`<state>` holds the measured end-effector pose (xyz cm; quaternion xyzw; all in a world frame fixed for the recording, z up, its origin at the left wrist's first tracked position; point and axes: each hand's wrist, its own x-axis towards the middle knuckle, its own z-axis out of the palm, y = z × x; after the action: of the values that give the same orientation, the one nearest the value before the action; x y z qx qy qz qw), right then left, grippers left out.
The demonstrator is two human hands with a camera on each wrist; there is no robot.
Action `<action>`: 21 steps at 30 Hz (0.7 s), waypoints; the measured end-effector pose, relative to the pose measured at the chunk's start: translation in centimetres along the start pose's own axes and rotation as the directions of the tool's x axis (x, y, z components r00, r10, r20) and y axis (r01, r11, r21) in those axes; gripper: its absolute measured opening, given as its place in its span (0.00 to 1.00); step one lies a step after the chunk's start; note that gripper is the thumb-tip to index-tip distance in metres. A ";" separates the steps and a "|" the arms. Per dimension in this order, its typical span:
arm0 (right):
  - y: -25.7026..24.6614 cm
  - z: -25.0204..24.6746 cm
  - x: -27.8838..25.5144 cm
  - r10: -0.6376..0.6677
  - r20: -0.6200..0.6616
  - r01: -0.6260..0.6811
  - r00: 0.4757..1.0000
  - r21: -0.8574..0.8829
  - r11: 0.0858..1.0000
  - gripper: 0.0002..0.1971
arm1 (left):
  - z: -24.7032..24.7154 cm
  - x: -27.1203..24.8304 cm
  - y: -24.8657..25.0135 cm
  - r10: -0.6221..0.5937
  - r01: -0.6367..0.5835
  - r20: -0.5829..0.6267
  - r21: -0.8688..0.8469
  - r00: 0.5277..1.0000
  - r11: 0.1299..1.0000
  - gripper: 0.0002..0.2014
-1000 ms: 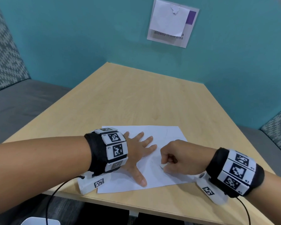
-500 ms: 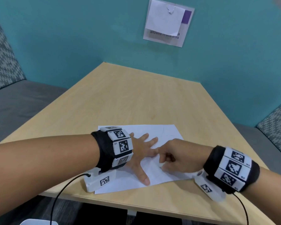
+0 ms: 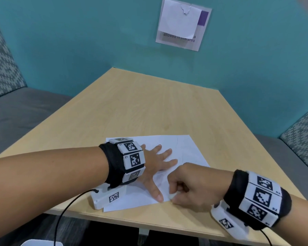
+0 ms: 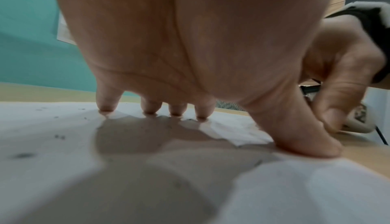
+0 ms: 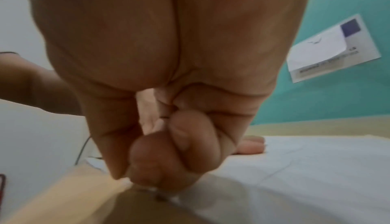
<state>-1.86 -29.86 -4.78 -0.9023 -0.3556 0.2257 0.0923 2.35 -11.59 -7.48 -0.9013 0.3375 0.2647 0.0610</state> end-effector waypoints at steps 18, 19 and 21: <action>1.9 -1.4 0.3 0.100 -0.014 -0.099 0.995 0.008 0.995 0.07 | 0.0 0.0 0.1 -0.005 0.005 0.006 0.016 1.000 1.000 0.60; 2.2 -1.8 0.4 0.119 -0.033 -0.119 0.992 0.008 0.993 0.07 | -0.1 0.0 0.0 -0.008 0.008 0.008 0.015 1.000 1.000 0.61; 2.3 -1.6 0.3 0.117 -0.036 -0.116 0.993 0.015 0.993 0.07 | 0.0 0.1 0.0 -0.010 0.010 0.010 0.015 1.000 1.000 0.61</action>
<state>0.43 -31.32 -4.24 -0.9249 -0.2992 0.2163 0.0914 2.40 -11.68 -7.54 -0.9010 0.3349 0.2665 0.0710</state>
